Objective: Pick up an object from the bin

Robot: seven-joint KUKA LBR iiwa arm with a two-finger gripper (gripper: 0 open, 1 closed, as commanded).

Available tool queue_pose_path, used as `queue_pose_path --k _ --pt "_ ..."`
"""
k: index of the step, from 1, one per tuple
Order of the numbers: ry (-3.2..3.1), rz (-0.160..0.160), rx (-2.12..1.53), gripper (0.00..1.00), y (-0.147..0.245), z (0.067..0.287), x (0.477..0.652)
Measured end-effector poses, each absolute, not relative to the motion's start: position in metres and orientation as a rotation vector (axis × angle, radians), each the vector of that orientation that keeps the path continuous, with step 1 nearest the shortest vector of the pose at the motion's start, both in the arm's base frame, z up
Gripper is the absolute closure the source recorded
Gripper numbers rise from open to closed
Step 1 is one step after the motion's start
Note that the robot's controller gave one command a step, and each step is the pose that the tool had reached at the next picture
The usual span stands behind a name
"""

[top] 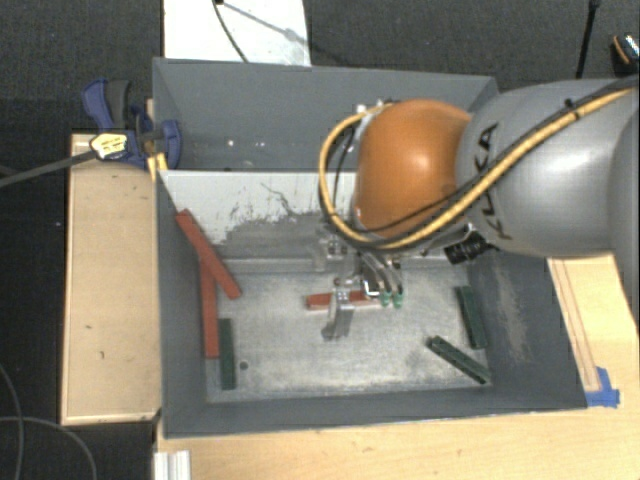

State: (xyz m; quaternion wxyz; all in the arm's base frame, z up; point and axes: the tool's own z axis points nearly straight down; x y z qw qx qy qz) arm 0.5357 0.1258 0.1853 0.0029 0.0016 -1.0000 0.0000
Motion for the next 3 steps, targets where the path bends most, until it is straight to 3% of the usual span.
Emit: queue_pose_path --k 1,2,3 --pt "-3.135 0.003 -0.114 0.0 0.071 0.072 0.569" --pt "-3.141 -0.002 -0.116 1.0 0.073 0.076 0.571" --pt "-3.147 -0.002 -0.157 1.0 0.055 0.241 0.545"
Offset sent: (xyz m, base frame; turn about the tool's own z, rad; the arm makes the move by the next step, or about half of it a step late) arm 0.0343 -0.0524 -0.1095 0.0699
